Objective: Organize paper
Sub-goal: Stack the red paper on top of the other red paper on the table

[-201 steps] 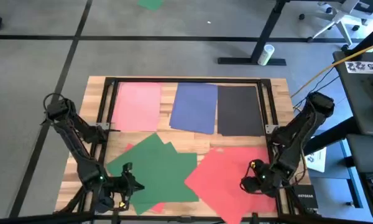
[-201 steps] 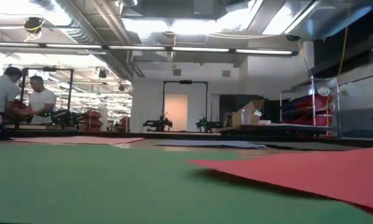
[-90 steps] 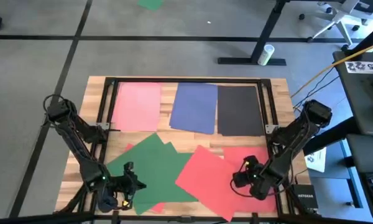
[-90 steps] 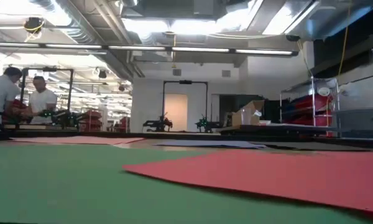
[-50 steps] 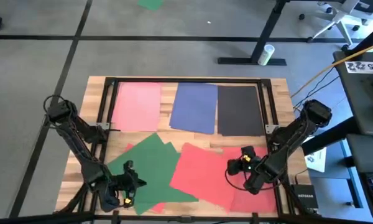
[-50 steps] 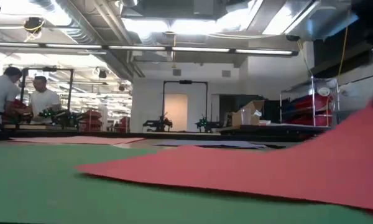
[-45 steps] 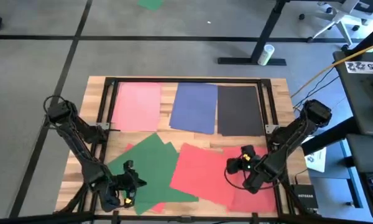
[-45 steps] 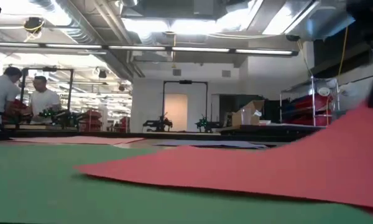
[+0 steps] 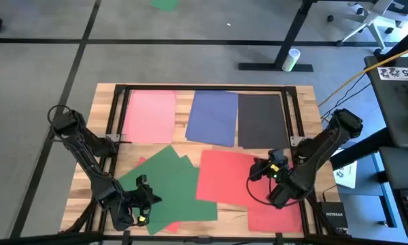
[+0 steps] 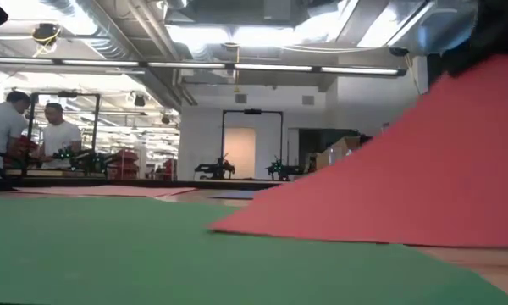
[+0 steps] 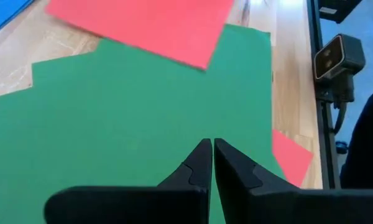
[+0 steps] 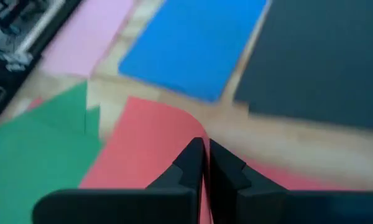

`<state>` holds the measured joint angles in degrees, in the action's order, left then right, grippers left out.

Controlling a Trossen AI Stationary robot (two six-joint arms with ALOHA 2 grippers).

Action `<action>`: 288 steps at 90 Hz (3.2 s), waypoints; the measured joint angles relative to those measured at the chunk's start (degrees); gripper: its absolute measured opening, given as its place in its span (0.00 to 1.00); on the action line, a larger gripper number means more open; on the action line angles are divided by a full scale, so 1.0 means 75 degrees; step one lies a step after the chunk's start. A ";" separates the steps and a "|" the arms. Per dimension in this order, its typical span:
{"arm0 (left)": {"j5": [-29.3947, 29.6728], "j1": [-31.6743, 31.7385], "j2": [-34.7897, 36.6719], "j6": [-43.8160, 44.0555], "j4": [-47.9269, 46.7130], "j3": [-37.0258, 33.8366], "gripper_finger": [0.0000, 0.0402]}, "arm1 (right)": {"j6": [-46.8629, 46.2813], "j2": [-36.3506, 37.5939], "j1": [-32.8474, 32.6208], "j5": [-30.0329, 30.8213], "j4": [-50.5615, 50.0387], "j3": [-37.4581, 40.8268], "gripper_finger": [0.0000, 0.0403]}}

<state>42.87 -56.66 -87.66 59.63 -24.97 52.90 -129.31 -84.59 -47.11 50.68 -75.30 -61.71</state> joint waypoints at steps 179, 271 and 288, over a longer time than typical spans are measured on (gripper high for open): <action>-0.2527 0.4058 -0.2194 -0.3796 0.3818 -0.0003 0.00 | 0.4827 -0.0015 0.0982 -0.5048 0.4096 0.2264 0.00; -0.3806 0.5118 -0.2866 -0.4299 0.4445 0.0009 0.00 | 0.5960 -0.0104 0.0977 -0.4626 0.5687 0.2192 0.00; -0.3800 0.5296 -0.2871 -0.4398 0.4450 0.0008 0.00 | 0.6036 -0.0400 0.0688 -0.5112 0.5542 0.2192 0.00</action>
<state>14.37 -16.94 -109.19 26.64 8.40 52.96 -84.04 -87.59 -41.94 12.33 -33.74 -45.28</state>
